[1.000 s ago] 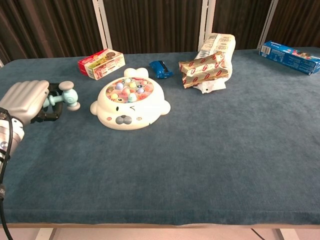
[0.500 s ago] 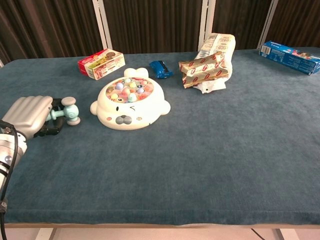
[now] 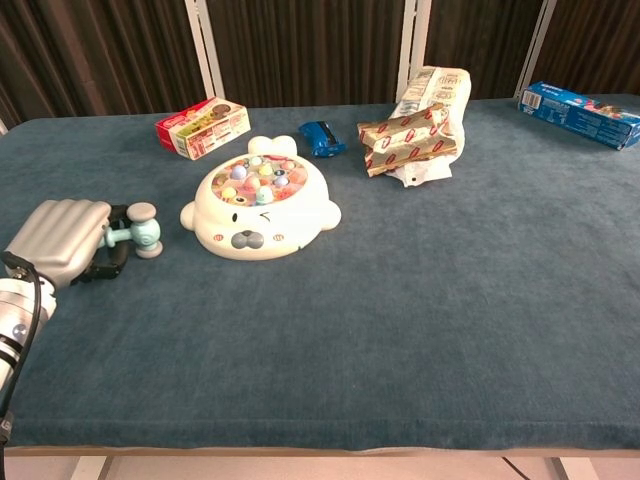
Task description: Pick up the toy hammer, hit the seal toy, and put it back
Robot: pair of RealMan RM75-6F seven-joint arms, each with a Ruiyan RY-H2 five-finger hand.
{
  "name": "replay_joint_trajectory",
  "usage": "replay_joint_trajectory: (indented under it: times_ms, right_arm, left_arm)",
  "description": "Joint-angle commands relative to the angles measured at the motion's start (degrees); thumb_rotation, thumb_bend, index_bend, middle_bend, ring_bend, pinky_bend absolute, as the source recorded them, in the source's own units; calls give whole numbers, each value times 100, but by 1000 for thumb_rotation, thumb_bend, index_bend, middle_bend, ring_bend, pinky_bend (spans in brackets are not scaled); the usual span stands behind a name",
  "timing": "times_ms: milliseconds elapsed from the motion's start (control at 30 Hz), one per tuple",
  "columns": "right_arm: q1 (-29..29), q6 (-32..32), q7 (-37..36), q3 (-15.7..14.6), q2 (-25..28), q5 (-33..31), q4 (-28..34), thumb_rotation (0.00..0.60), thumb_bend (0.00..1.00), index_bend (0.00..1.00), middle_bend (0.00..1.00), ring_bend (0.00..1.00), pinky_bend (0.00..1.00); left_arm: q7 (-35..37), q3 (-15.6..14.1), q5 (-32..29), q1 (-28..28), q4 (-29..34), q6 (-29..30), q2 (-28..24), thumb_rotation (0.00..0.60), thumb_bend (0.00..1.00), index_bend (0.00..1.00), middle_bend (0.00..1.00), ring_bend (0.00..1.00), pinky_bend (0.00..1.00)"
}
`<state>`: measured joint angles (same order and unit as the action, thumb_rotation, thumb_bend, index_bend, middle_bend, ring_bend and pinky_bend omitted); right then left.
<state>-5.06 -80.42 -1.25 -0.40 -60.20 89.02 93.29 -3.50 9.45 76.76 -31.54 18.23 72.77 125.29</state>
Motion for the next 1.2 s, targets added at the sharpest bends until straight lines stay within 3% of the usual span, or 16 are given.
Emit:
replay_joint_trajectory:
  times_ms: [33,100,233,433,733,933,1200]
  right_arm:
    - [0,-1,0,-2,1,3,2,600,241,0,0,0,0]
    - [1,-10,-2,-2,-1,13,0,600,241,0,0,0,0]
    - [0,-14,-11,0,-7,16,-8,600,241,0,0,0,0]
    - [1,-24,-42,-11,3,42,-6,600,241,0,0,0,0]
    - [-1,-25,-31,-12,-5,47,-4,600,241,0,0,0,0]
    - [-11,-4,-7,-15,-12,42,-3,600,241,0,0,0,0]
    - [-8,-17,10,-22,-15,61,10,600,241,0,0,0,0]
  left_arm:
    - [-10,-10,16,11,-9,-51,-11,600,735,519,599,620,742]
    - [-39,-14,27,11,-10,-103,-29,600,723,480,561,559,629]
    - [-158,-16,28,22,25,-237,-80,600,639,405,478,455,517]
    - [-305,-37,73,51,140,-253,-170,600,564,320,410,389,477]
    - [-299,11,57,56,531,-370,-349,600,546,310,395,376,442]
    - [-329,124,-59,65,1413,-567,-732,600,542,306,395,376,432]
    - [-983,329,-500,161,3322,-1019,-1675,600,537,271,385,365,379]
